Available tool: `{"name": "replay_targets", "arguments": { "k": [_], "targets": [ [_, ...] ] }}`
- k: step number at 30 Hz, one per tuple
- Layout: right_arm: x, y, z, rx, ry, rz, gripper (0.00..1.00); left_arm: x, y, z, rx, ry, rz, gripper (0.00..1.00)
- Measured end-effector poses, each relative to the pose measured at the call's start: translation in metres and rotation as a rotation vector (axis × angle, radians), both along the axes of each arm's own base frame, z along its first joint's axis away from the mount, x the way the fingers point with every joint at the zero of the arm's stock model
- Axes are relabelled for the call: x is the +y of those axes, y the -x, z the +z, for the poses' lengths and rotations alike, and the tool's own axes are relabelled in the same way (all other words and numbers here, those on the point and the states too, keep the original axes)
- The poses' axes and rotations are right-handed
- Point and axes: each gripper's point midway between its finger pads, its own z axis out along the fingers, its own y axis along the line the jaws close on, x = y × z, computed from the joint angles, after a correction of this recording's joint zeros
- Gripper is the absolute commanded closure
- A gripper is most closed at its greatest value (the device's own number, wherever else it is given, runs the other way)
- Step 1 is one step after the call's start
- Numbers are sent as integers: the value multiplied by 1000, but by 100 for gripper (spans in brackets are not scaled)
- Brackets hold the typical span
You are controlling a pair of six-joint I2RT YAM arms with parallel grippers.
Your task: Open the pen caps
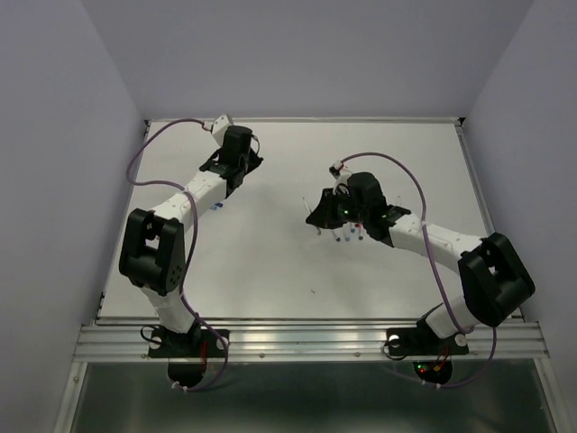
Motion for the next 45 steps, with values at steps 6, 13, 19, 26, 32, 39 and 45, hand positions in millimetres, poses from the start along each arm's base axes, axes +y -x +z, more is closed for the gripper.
{"name": "replay_targets", "arguments": {
  "k": [6, 13, 19, 26, 32, 39, 45],
  "targets": [
    [-50, -25, -31, 51, 167, -200, 99, 36, 17, -12, 72, -85, 21, 100],
    [-106, -51, -64, 101, 383, -415, 97, 82, 53, -45, 194, -176, 70, 100],
    [-144, -49, -86, 155, 526, -524, 94, 88, 62, -74, 282, -224, 56, 100],
    [-168, -49, -91, 170, 597, -588, 91, 87, 68, -108, 374, -248, 36, 100],
    [-182, -50, -97, 179, 638, -616, 82, 87, 70, -114, 393, -253, 33, 87],
    [-193, -50, -103, 187, 679, -631, 78, 87, 71, -117, 402, -252, 29, 76],
    [-198, -46, -112, 213, 710, -625, 72, 85, 72, -117, 405, -245, 20, 57]
  ]
}}
